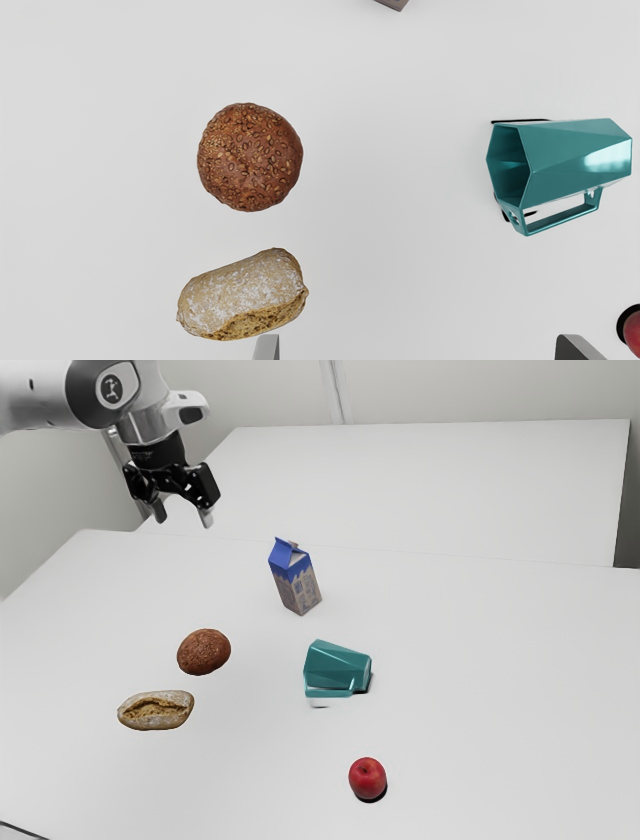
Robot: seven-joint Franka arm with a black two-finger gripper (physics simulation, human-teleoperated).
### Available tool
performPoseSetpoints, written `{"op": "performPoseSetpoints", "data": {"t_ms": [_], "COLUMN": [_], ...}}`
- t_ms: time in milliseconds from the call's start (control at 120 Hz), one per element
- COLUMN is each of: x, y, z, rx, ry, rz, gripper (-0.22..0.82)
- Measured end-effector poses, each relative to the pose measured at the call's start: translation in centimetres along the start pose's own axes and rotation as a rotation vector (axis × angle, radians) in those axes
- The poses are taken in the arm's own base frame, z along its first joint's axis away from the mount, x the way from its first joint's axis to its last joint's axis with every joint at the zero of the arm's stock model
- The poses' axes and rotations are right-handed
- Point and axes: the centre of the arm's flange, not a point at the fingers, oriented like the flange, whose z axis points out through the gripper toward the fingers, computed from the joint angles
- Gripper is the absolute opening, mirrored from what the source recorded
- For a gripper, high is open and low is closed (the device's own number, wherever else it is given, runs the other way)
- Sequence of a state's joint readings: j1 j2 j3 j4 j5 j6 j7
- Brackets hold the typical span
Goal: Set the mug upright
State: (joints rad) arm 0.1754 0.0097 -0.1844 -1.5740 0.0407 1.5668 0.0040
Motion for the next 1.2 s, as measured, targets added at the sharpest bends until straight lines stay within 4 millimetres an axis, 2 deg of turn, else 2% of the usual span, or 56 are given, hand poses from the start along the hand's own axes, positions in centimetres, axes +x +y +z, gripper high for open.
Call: {"op": "performPoseSetpoints", "data": {"t_ms": [333,533,683,783,1033,1200], "x": [-0.2,-0.8,-1.7,-2.1,-3.0,-2.0], "y": [0.9,2.4,3.7,3.5,-1.6,-4.2], "z": [0.6,4.4,10.0,13.1,20.1,25.2], "rx": [-0.002,-0.104,-0.257,-0.353,-0.570,-0.712], "ry": [-0.020,-0.089,-0.137,-0.125,-0.036,0.035], "rz": [0.018,0.022,0.031,0.023,-0.078,-0.117], "gripper": [0.60,0.60,0.60,0.60,0.60,0.60]}}
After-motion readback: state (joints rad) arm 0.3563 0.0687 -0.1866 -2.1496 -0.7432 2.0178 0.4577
